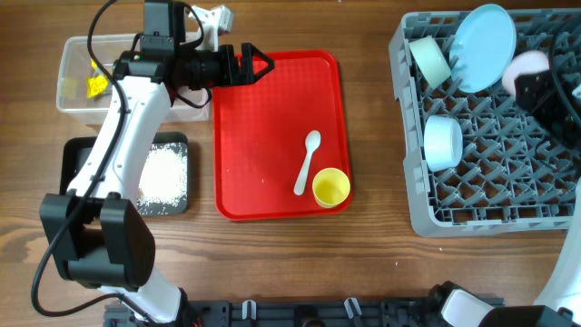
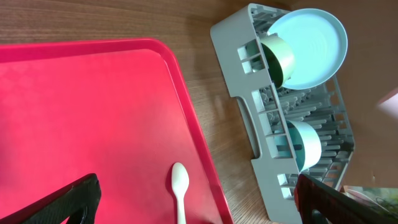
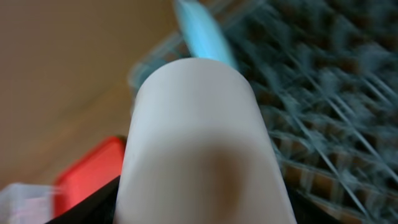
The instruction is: Sort waste into correct bins and load items into the dishwasher rack
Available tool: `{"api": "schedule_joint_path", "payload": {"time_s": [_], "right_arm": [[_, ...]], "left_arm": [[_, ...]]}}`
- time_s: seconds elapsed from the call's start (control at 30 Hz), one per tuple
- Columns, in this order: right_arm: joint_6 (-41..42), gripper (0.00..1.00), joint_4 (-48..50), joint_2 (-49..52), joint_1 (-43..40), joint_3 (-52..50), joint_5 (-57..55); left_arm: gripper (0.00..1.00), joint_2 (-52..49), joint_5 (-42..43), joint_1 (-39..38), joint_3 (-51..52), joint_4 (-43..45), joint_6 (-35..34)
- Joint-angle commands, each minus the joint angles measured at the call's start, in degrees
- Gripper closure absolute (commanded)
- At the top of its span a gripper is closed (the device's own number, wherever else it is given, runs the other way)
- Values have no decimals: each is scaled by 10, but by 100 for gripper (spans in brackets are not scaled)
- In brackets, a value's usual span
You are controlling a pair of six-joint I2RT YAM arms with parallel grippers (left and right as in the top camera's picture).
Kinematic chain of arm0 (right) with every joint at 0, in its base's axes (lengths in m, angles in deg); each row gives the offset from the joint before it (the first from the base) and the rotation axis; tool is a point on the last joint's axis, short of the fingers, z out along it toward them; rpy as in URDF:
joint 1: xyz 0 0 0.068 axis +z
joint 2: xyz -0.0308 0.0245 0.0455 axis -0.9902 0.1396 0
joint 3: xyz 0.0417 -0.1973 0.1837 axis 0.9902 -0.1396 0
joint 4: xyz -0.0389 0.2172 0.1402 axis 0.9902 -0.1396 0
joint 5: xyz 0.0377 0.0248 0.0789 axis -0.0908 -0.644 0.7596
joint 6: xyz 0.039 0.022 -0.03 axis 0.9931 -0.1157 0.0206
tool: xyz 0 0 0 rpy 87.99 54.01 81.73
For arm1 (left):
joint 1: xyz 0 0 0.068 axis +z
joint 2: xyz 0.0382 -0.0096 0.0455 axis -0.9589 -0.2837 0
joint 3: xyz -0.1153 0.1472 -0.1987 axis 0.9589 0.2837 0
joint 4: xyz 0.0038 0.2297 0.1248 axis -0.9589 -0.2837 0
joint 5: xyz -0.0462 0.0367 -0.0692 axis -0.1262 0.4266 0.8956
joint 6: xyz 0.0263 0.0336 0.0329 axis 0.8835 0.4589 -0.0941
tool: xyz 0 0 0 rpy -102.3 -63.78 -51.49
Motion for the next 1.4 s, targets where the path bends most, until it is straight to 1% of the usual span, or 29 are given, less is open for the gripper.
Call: {"api": "schedule_joint_path", "payload": {"time_s": [0.0, 0.23, 0.43, 0.63, 0.77, 1.0, 1.37], "right_arm": [[-9, 49, -37, 5, 1, 4, -132], [-7, 50, -93, 20, 1, 4, -164], [-9, 50, -151, 68, 1, 4, -176], [-8, 50, -149, 101, 38, 4, -177], [-3, 50, -151, 131, 58, 4, -201], [12, 49, -168, 168, 59, 4, -236], [10, 49, -155, 187, 59, 4, -224]], "left_arm": [[0, -5, -5, -2, -1, 2, 3], [0, -5, -5, -2, -1, 2, 3], [0, -5, -14, -2, -1, 2, 3], [0, -5, -14, -2, -1, 2, 3], [0, -5, -15, -2, -1, 2, 3], [0, -5, -15, -2, -1, 1, 3], [0, -5, -14, -2, -1, 2, 3]]}}
